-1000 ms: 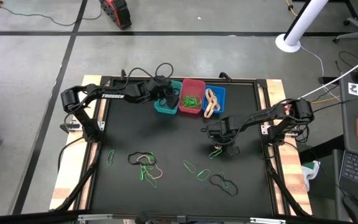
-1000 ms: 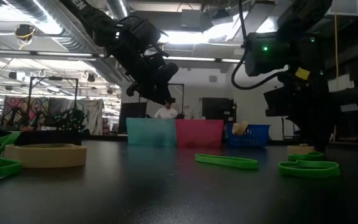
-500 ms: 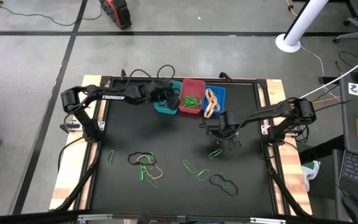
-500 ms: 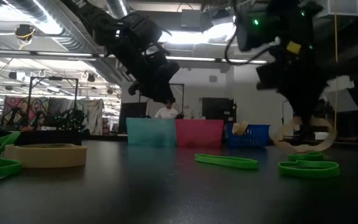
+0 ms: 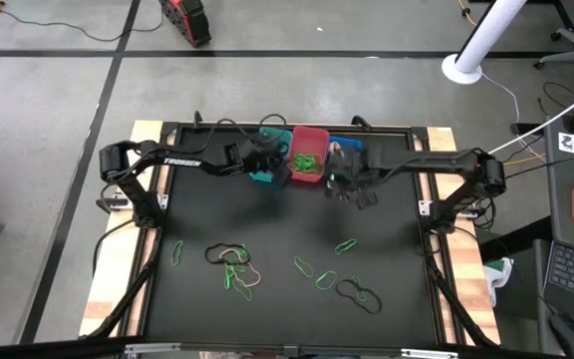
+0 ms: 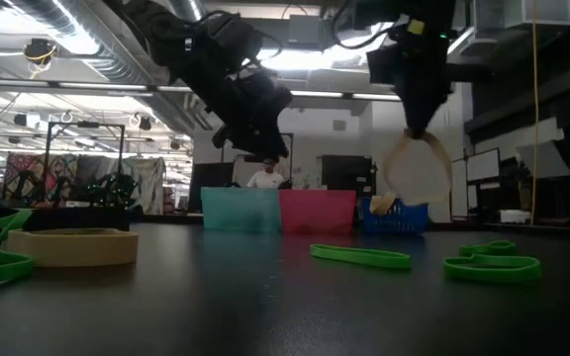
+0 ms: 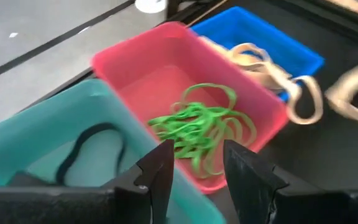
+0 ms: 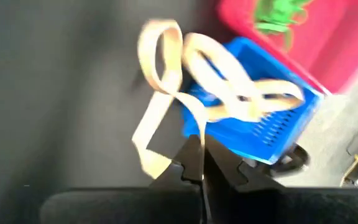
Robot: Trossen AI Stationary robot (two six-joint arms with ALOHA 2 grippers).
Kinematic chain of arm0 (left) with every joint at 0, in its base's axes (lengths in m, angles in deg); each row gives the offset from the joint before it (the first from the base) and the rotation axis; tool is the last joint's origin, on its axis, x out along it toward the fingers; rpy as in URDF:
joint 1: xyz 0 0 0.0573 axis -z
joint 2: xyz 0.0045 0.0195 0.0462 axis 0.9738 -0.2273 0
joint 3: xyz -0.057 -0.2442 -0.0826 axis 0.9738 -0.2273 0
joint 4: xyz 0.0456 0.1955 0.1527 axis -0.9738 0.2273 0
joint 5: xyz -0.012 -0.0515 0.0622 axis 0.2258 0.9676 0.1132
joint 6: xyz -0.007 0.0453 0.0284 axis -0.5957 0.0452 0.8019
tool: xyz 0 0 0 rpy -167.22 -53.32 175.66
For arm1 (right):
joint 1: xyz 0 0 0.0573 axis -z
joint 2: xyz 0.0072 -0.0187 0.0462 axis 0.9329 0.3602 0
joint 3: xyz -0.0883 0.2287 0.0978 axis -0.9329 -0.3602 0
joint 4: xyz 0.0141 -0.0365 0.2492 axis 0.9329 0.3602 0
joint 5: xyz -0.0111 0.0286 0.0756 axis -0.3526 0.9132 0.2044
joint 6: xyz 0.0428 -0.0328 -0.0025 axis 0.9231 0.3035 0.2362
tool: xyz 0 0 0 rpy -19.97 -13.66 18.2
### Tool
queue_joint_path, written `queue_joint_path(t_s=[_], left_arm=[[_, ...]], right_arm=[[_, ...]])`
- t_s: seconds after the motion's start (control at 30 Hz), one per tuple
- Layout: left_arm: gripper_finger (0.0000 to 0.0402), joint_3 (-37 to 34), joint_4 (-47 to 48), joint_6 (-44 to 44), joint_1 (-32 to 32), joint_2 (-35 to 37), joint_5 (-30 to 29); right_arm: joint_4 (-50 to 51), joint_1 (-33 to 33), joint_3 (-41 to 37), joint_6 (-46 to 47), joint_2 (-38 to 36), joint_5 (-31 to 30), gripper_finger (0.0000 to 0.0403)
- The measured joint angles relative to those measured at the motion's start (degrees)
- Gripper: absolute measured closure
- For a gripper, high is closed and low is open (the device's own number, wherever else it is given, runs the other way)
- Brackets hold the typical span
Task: Sort rubber bands into baskets
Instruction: Put the brown rubber band into the blue bin
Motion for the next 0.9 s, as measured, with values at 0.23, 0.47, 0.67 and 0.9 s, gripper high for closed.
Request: queue_joint_path(t_s=[0.23, 0.47, 0.67, 0.9], left_arm=[[0.0266, 0.00, -4.11, 2.49, 4.58, 0.00, 0.10], [0.0266, 0.00, -5.15, 2.45, 8.00, 0.02, 0.06], [0.0266, 0.00, -5.16, 4.42, 12.26, 0.02, 0.07], [0.0266, 0.00, -5.15, 5.58, 16.94, 0.02, 0.06]], right_arm=[[-2.19, 9.05, 5.42, -5.56, 0.00, -0.24, 0.0401], [-10.59, 18.09, 5.56, -7.31, 0.25, 3.40, 0.0399], [-12.95, 24.66, 5.47, -7.36, 0.86, 9.23, 0.0400], [-14.55, 30.21, 5.45, -7.38, 0.92, 18.68, 0.0392]])
